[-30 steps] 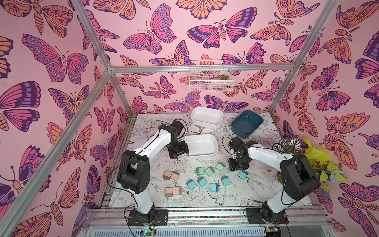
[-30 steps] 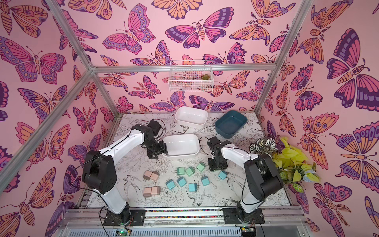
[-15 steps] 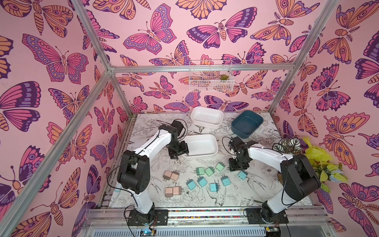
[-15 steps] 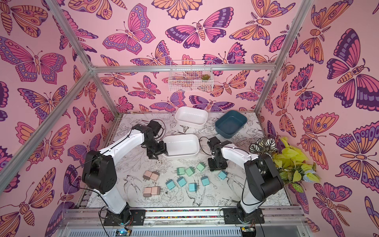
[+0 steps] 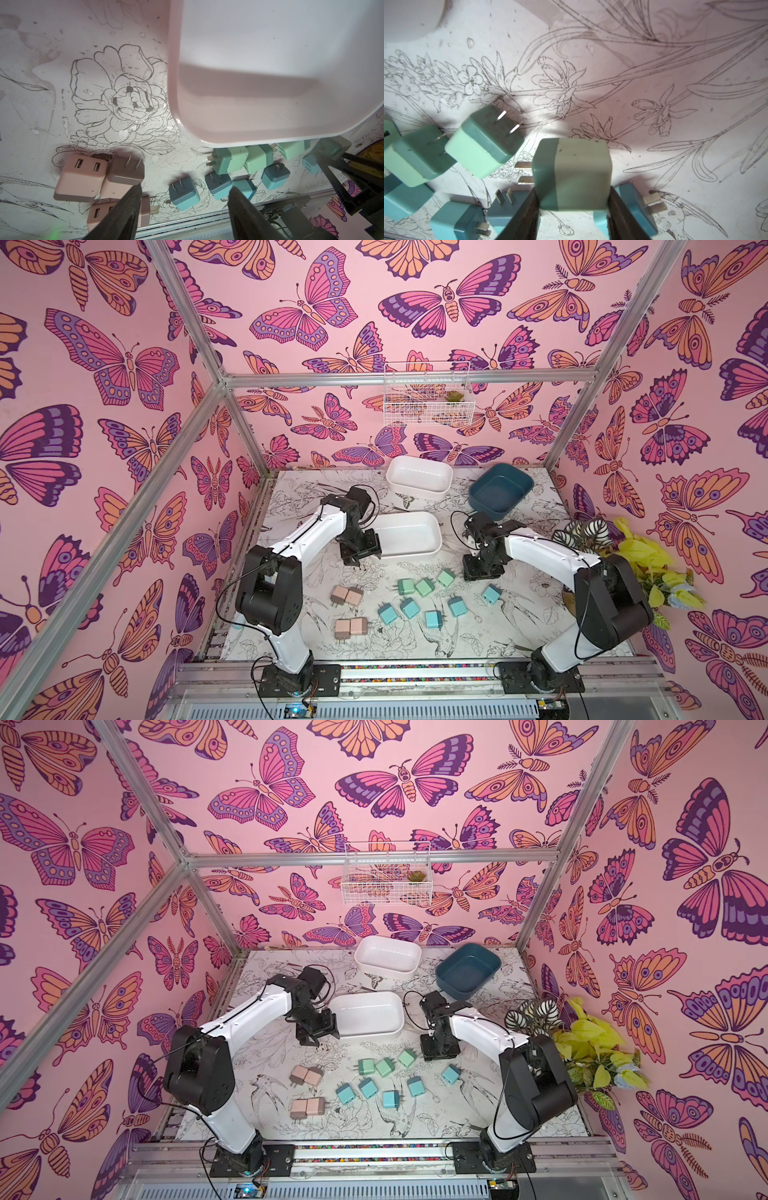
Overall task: Place the plugs by color into the storage box
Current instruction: Pick up the plug from the center of the board.
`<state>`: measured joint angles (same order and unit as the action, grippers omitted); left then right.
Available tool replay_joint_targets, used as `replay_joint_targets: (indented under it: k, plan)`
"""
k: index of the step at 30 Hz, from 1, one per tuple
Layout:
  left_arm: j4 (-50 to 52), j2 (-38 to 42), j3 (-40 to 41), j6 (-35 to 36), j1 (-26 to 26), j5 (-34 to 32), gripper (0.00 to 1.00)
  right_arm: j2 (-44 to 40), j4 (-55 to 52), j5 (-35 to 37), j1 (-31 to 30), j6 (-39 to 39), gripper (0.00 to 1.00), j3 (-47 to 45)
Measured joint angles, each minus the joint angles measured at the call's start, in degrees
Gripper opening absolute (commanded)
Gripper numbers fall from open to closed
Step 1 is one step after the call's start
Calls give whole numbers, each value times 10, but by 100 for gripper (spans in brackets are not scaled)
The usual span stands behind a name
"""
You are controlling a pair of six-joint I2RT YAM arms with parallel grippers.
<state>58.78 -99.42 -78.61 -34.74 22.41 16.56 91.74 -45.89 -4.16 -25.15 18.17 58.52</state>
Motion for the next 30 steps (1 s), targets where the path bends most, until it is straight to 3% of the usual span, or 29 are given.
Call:
replay_joint_targets:
  k: [8, 16, 30]
  plan:
    - [0, 11, 0, 2, 0, 2, 68, 5, -25, 1, 0, -2, 43, 37]
    - [0, 14, -7, 0, -3, 2, 68, 9, -86, 10, 0, -21, 44, 141]
    - [0, 36, -9, -3, -17, 1, 68, 91, -139, -1, -1, -32, 44, 292]
